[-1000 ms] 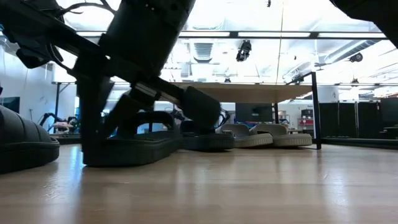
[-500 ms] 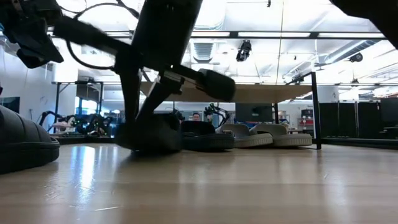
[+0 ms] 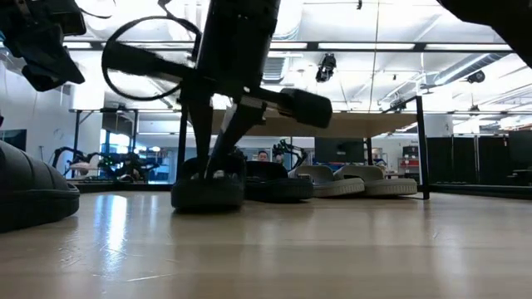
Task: Pick and place slides into the shelf
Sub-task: Move the black slide under the shelf
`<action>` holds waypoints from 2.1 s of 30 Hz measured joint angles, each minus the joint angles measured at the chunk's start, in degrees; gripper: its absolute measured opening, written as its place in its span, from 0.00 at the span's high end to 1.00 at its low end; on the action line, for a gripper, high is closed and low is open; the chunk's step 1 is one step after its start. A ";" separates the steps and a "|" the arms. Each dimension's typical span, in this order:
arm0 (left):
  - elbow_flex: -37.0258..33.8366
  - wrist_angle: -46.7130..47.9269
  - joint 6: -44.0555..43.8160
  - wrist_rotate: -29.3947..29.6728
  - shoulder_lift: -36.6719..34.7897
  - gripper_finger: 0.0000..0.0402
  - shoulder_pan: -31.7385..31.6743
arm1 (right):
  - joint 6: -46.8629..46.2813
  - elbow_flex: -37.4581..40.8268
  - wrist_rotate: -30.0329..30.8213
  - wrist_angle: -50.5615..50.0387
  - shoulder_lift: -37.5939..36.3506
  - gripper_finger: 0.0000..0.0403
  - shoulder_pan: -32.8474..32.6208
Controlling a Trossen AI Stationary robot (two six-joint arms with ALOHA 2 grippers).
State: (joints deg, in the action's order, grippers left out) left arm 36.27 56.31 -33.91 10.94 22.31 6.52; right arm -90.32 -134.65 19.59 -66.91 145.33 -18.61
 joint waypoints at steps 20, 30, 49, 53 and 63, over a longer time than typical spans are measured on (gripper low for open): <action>-0.04 -0.02 0.13 0.00 -0.29 1.00 -0.02 | -0.39 0.74 -3.94 3.66 0.12 0.97 -2.28; -0.04 0.13 0.13 -0.02 -0.50 1.00 -0.02 | 0.83 3.82 -2.04 4.32 0.21 0.97 -0.62; -0.04 0.16 0.12 0.00 -0.76 1.00 -0.02 | 9.00 6.80 0.81 8.88 0.11 0.97 5.54; -0.04 0.17 0.11 -0.01 -0.76 1.00 -0.01 | 11.07 6.77 1.18 8.94 0.12 0.97 7.28; -0.04 0.17 0.02 0.00 -0.76 1.00 -0.02 | 15.94 6.80 1.69 14.82 0.12 0.97 10.17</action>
State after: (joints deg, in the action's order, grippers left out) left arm 36.23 56.49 -33.89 10.94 21.54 6.50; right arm -74.38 -127.85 21.28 -52.09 145.45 -8.44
